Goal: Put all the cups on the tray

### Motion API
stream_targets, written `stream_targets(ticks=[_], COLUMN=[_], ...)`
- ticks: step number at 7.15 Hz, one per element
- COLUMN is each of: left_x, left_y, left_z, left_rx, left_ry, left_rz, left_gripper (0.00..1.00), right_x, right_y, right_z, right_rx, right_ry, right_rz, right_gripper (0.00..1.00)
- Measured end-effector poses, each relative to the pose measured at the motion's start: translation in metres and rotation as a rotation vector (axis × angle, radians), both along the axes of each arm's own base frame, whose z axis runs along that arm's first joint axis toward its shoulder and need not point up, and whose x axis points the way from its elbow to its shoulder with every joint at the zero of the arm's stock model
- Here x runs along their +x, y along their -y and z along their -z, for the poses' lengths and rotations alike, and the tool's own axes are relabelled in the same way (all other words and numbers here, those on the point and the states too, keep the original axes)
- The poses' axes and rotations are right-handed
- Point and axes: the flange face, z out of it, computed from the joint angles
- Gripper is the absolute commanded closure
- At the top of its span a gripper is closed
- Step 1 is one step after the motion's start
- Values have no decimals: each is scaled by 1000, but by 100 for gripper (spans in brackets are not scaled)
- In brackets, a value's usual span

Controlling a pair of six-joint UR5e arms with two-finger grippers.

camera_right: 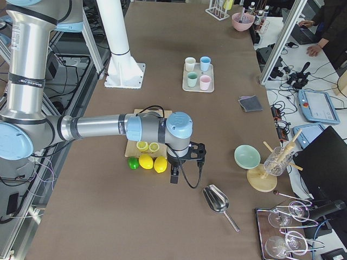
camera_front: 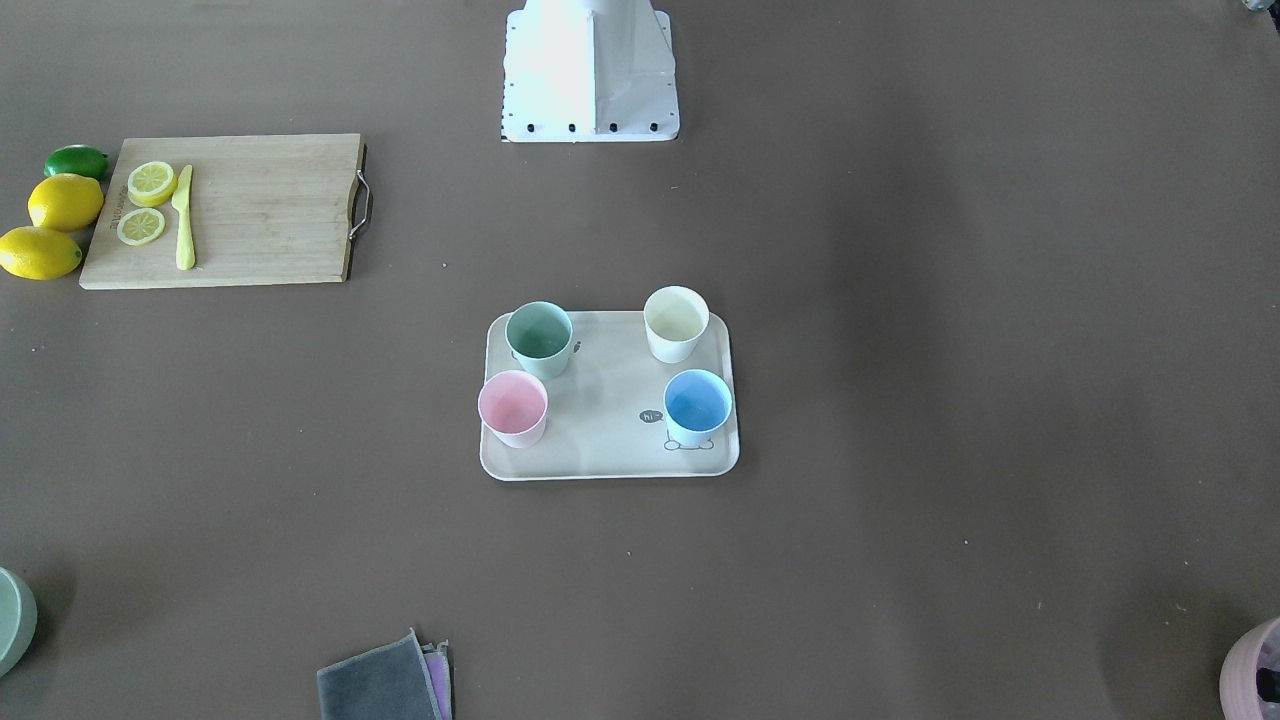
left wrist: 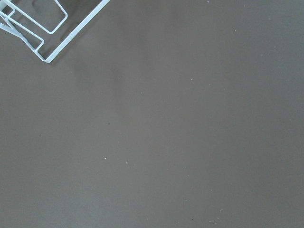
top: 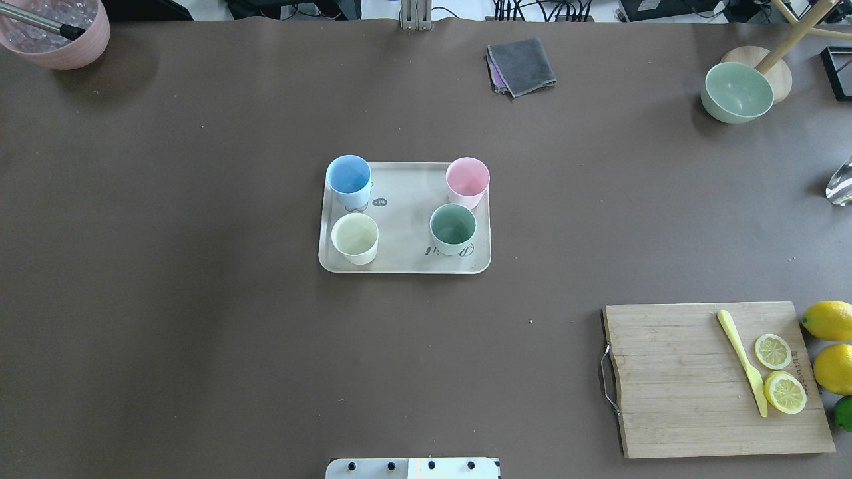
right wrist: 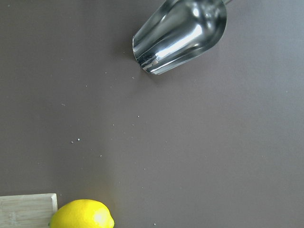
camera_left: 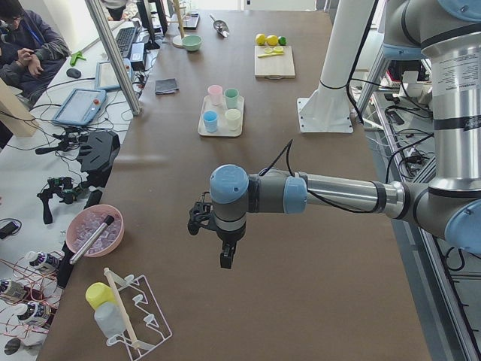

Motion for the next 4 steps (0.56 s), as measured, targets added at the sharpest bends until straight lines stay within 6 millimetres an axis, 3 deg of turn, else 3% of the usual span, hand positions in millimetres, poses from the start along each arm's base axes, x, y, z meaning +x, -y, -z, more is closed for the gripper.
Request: stream_targets(ticks=[4], left_x=[2], left_y=[0], left_z=[12], left_rx=[26], left_ry=[-22], left_rz=[-3], left_gripper=[2], right_x=[0], right_y=[1], right_z=[1], right_rx=[2], right_ry=[8], right_rz=[-1], right_gripper=[0])
